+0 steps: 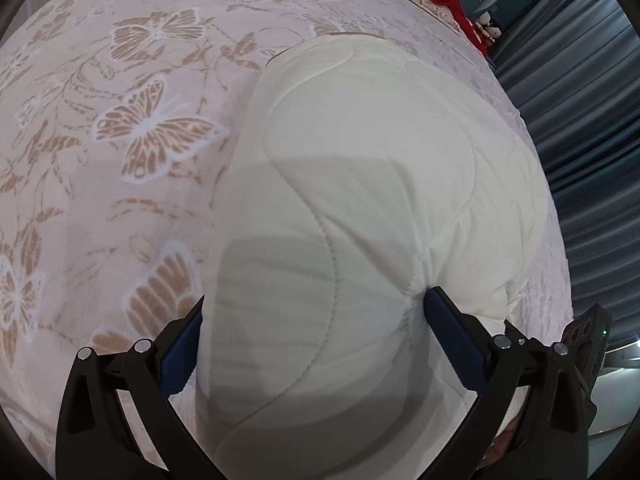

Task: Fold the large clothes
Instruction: 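Press the folded jacket flat with the left tool while the right tool holds its edge, then grasp the bundle's edge with the left tool while the right tool grips the other edge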

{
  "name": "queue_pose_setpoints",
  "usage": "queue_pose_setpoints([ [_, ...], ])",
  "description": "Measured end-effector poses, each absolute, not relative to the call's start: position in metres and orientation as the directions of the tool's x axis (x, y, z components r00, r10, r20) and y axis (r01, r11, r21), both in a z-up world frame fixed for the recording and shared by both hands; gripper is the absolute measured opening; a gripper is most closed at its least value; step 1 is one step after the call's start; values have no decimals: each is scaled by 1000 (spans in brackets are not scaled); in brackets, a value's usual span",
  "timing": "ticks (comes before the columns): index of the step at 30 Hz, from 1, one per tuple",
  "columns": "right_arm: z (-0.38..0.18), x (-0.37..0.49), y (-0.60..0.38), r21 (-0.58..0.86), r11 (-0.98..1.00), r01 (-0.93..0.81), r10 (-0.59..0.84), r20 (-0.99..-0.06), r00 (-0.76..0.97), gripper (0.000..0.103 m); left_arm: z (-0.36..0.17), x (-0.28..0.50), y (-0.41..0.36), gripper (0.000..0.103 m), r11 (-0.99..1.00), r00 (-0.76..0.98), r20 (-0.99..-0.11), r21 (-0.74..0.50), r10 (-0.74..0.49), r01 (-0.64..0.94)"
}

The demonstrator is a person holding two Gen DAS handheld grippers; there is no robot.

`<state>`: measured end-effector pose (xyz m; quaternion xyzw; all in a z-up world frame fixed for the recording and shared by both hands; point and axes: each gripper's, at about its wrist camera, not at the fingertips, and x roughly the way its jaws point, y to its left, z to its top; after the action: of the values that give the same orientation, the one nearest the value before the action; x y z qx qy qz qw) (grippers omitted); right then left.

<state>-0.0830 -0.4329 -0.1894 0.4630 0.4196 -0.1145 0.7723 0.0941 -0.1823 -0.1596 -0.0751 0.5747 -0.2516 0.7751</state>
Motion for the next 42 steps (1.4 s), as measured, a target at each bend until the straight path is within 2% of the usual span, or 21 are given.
queue_pose_setpoints([
  [13, -193, -68, -425, 605, 588, 537, 211, -755, 621, 82, -174, 92, -190, 98, 883, 298, -856, -317, -424, 347],
  [24, -190, -48, -422, 598, 598, 533, 225, -764, 605, 80, -180, 93, -194, 98, 888, 335, -847, -293, -413, 354],
  [26, -188, -47, -422, 605, 593, 531, 233, -760, 607, 74, -180, 94, -194, 98, 887, 334, -846, -296, -416, 355],
  [27, -188, -46, -421, 621, 584, 522, 247, -749, 615, 59, -180, 94, -194, 98, 885, 331, -845, -301, -420, 355],
  [31, -178, -48, -417, 687, 524, 504, 289, -700, 653, 39, -175, 102, -183, 98, 850, 249, -836, -393, -489, 351],
  [35, -155, -56, -410, 687, 534, 492, 272, -691, 669, 32, -151, 100, -173, 76, 818, 206, -820, -441, -535, 370],
  [37, -143, -61, -404, 680, 548, 486, 258, -691, 676, 30, -135, 97, -166, 69, 800, 195, -805, -466, -561, 378],
  [42, -92, -79, -385, 659, 609, 441, 203, -667, 717, 29, -87, 75, -148, 63, 755, 228, -752, -488, -619, 438],
])
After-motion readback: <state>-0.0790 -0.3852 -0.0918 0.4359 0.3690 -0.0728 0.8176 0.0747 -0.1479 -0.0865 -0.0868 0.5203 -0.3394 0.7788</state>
